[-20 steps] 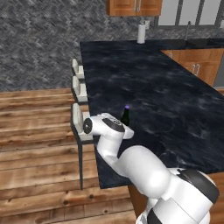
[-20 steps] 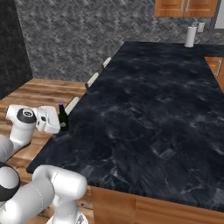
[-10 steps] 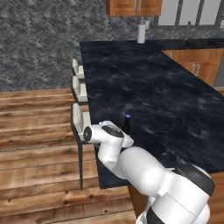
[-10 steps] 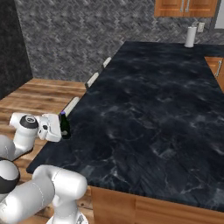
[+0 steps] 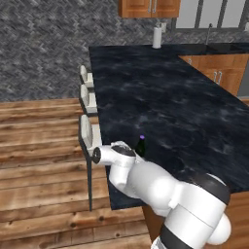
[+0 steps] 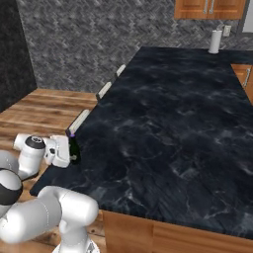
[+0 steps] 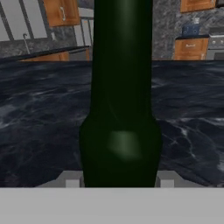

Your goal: Get the candle and the beer from the cabinet and move them to the dining counter.

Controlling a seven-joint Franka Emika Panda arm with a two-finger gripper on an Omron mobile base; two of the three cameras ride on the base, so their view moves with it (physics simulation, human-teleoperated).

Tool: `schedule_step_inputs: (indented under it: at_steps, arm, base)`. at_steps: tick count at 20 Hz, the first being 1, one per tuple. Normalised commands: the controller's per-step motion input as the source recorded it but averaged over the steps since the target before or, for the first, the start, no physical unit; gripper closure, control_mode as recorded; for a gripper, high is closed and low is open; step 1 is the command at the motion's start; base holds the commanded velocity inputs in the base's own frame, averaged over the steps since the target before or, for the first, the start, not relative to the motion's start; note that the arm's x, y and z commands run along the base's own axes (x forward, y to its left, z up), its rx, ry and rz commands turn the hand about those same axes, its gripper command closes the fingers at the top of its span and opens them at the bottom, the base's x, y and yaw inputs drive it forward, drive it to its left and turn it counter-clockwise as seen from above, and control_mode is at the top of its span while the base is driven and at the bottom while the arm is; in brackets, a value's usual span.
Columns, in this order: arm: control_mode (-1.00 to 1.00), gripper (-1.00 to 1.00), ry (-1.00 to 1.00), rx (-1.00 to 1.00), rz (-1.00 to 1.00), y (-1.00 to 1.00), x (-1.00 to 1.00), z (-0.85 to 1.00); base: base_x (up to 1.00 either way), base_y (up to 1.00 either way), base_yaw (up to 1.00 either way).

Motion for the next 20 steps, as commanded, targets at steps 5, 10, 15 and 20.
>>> schedule_step_inputs:
  at_steps: [5, 10, 15, 20]
  arm:
    - [-1.0, 1.0, 0.01, 0.0, -0.04, 0.0, -0.02, -0.28]
    - [-1.0, 1.0, 0.0, 0.0, 0.0, 0.0, -0.06, -0.24]
    - [-1.0, 1.0, 0.0, 0.0, 0.0, 0.0, -0.03, -0.26]
    - [-1.0, 1.0, 0.0, -0.01, 0.0, -0.01, -0.04, -0.27]
  base:
    - [0.0, 0.0, 0.0]
    - [0.0, 0.0, 0.0]
    - [0.0, 0.0, 0.0]
    - [0.0, 0.0, 0.0]
